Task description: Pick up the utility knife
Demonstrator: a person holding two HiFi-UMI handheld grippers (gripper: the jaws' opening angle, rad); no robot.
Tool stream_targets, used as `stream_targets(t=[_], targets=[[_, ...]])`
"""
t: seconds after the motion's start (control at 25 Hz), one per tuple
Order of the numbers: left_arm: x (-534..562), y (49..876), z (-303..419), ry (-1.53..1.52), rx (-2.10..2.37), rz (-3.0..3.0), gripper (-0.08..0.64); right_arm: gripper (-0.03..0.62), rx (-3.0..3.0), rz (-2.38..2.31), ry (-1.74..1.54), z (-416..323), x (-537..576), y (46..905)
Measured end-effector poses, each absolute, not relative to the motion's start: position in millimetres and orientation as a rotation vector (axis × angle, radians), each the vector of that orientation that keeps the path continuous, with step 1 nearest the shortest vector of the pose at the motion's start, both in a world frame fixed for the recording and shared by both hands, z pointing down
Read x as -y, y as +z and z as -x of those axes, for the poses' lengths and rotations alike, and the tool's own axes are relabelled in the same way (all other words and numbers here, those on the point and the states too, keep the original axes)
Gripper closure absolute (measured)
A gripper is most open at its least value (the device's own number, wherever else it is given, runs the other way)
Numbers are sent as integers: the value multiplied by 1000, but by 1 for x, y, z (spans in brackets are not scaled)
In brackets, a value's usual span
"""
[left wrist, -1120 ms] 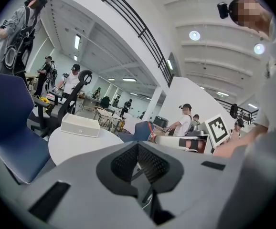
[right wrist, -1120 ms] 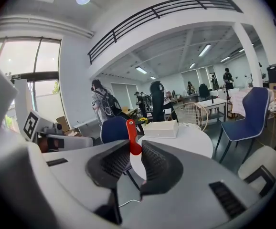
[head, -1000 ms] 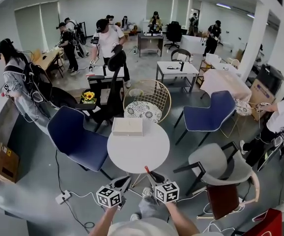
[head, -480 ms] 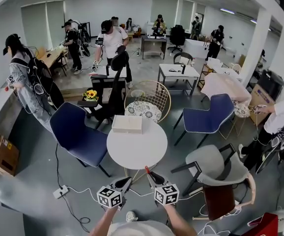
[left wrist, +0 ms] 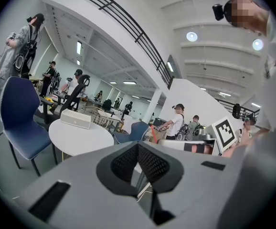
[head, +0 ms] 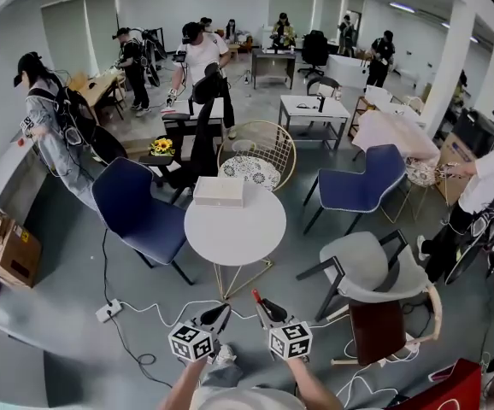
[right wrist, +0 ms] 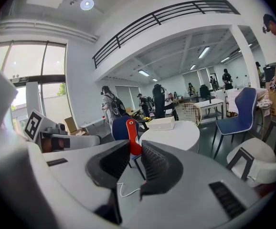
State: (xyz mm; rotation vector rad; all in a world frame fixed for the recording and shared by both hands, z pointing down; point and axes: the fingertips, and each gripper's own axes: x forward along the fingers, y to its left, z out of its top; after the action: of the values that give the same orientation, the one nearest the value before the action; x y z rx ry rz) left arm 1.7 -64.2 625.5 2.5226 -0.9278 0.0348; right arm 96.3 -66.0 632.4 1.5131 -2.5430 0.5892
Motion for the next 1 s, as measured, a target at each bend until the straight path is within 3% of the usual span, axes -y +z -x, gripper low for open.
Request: stream_targets(t=[0.52, 1.0], targets=[[-53, 650, -18, 33, 919, -2488, 548, 511, 2527, -1522, 605, -102, -45, 652], [-77, 646, -14, 23, 926, -2500, 548, 511, 2530, -1531, 571, -99, -71, 644]])
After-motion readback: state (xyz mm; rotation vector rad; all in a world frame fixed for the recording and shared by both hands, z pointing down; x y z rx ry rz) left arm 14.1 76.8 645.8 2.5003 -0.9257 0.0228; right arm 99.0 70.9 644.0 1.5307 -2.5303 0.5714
